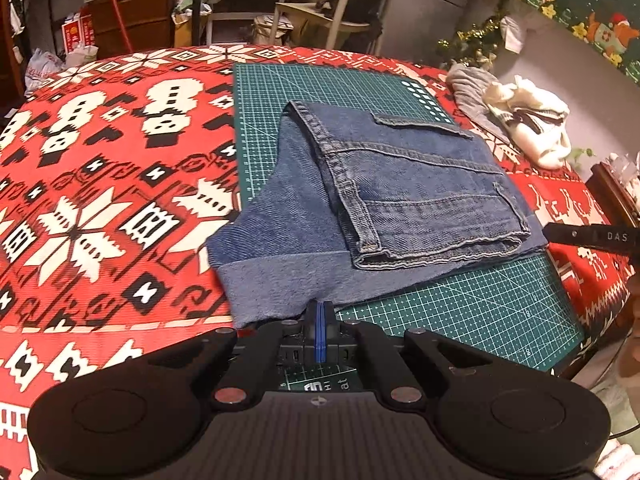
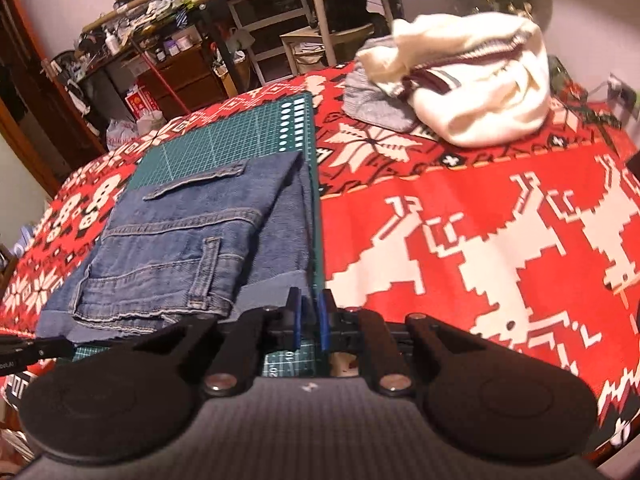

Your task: Fold clothes

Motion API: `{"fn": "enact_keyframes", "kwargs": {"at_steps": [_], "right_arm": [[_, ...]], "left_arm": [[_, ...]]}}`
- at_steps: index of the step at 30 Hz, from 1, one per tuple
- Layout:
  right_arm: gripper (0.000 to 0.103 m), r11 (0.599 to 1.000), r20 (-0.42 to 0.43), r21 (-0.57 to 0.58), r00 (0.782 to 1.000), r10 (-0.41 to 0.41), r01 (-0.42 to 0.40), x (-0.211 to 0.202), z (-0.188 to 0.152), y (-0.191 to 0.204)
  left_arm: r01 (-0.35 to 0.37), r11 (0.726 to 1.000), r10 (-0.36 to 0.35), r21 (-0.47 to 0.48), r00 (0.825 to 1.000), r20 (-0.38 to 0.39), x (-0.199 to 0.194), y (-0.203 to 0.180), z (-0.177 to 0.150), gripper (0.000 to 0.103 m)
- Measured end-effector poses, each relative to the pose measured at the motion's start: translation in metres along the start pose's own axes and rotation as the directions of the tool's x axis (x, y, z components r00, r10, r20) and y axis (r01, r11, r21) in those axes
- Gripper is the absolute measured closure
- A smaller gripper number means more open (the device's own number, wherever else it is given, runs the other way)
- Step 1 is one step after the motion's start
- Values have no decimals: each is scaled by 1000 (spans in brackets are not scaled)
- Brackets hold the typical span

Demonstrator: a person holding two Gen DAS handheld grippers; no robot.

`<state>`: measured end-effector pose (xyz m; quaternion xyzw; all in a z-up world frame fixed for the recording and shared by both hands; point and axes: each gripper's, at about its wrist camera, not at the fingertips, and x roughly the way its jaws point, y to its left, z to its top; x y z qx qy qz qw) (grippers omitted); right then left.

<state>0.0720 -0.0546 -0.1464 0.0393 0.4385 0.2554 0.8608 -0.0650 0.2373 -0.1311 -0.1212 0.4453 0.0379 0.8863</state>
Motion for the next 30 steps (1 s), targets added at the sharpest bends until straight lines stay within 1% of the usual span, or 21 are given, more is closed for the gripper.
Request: {"fn": "enact_keyframes", "kwargs": {"at_steps": [3, 5, 7, 10, 12, 14, 16, 18, 23, 25, 27, 28, 30], "right_arm": [[95, 999, 7, 0, 999, -33, 33, -5, -2, -6], [95, 1000, 24, -10, 1000, -12, 12, -14, -2, -5], [95, 999, 43, -31, 999, 10, -9, -19, 1, -1], [94, 998, 44, -58, 999, 30, -28, -13, 12, 13], [95, 996, 35, -77, 998, 44, -41, -5, 19, 22], [95, 995, 12, -92, 999, 48, -47, 9, 25, 31], [96, 992, -7, -128, 1000, 6, -7, 23, 24, 40], [103, 990, -15, -137, 1000, -11, 8, 31, 22, 39], [103, 992, -12, -127, 1000, -26, 25, 35, 22, 27], [103, 992, -10, -126, 999, -34, 32, 33, 24, 23], [101, 992, 0, -124, 1000, -20, 20, 27, 26, 22], [101, 992, 7, -123, 1000, -9, 10, 24, 27, 21], [101, 993, 20, -119, 1000, 16, -14, 18, 31, 20]], "left_arm": [[20, 1000, -20, -11, 999, 45, -15, 2, 4, 101], [39, 999, -37, -20, 995, 94, -28, 5, 10, 101], [56, 998, -51, -39, 991, 126, -34, 11, 19, 101], [59, 995, -50, -74, 990, 129, -25, 20, 32, 101], [59, 994, -50, -93, 994, 98, -11, 25, 38, 101], [47, 995, -42, -89, 997, 59, 3, 28, 39, 101], [23, 996, -20, -87, 999, 38, 10, 32, 36, 101], [25, 995, -20, -99, 999, 50, 8, 39, 31, 100], [37, 990, -30, -135, 998, 55, 4, 57, 19, 100], [19, 992, -11, -128, 998, 61, -1, 56, 19, 100], [7, 994, 1, -113, 997, 78, -7, 53, 21, 101], [15, 994, -5, -109, 996, 89, -10, 51, 24, 101], [57, 992, -44, -111, 992, 115, -14, 47, 32, 101]]}}
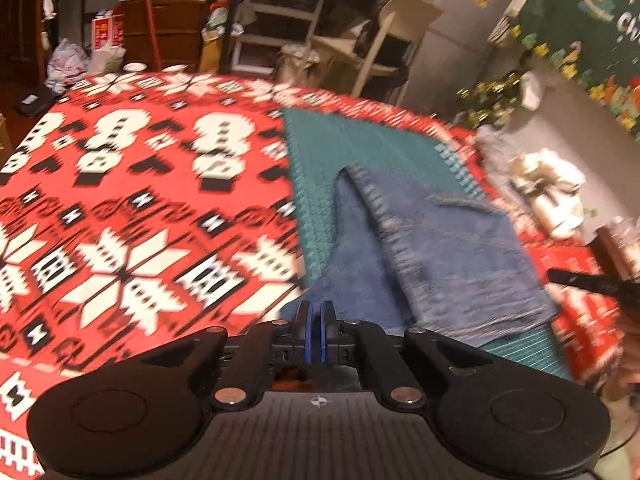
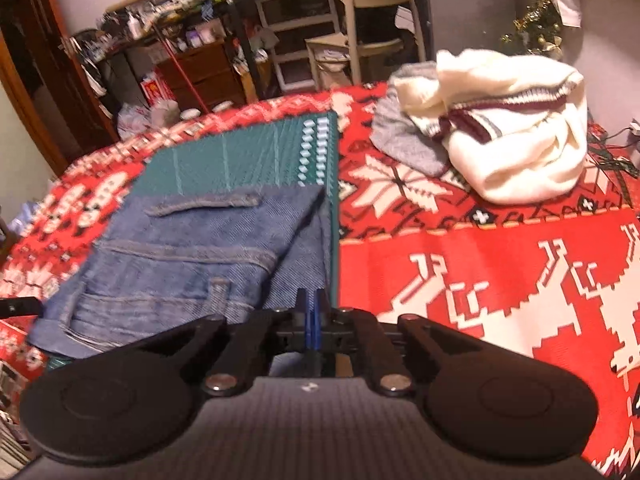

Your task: Fold clothes

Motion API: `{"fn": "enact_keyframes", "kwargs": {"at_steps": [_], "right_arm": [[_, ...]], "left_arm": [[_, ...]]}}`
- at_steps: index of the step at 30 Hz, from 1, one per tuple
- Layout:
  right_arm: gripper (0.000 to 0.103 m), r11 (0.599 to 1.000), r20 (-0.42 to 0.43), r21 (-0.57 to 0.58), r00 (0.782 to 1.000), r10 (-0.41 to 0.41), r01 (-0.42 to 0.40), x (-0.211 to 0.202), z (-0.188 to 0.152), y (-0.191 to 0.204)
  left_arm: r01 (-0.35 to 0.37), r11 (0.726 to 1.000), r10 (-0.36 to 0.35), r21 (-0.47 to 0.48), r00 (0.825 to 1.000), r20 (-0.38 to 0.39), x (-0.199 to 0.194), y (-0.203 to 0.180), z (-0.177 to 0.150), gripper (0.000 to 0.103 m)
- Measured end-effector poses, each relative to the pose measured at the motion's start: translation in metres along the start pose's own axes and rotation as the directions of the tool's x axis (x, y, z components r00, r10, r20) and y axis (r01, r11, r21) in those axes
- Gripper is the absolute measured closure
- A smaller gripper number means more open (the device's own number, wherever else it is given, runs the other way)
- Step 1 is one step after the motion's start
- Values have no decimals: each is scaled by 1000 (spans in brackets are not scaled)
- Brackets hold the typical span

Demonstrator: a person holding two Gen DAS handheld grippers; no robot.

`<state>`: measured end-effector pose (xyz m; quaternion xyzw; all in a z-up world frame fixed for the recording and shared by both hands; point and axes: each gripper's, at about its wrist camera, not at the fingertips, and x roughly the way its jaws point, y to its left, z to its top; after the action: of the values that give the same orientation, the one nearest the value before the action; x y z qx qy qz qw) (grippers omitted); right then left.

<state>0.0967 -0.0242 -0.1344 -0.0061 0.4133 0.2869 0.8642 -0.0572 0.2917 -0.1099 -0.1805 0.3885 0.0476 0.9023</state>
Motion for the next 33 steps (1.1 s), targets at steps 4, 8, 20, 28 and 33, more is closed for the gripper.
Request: {"fn": "enact_keyframes", "kwargs": {"at_steps": [4, 8, 20, 28, 33], "right_arm": [[101, 999, -1, -12, 999, 38, -38, 4, 13, 9], [101, 998, -41, -31, 998, 47, -49, 25, 19, 21], [101, 999, -67, -39, 998, -15, 12, 29, 13, 1], [100, 993, -27, -104, 998, 56, -58, -13, -1, 16], [98, 987, -28, -143, 997, 70, -74, -9, -11, 45]], "left_arm": [[61, 998, -61, 8, 998, 8, 9, -17, 16, 101], [11, 998, -7, 60, 998, -69, 47, -35, 21, 100], [-44, 998, 47, 43, 997, -59, 35, -7, 8, 100], [-57, 998, 58, 25, 998, -31, 5, -7, -1, 100], [-16, 999, 17, 33, 1000, -23, 10, -36, 1, 100]]}}
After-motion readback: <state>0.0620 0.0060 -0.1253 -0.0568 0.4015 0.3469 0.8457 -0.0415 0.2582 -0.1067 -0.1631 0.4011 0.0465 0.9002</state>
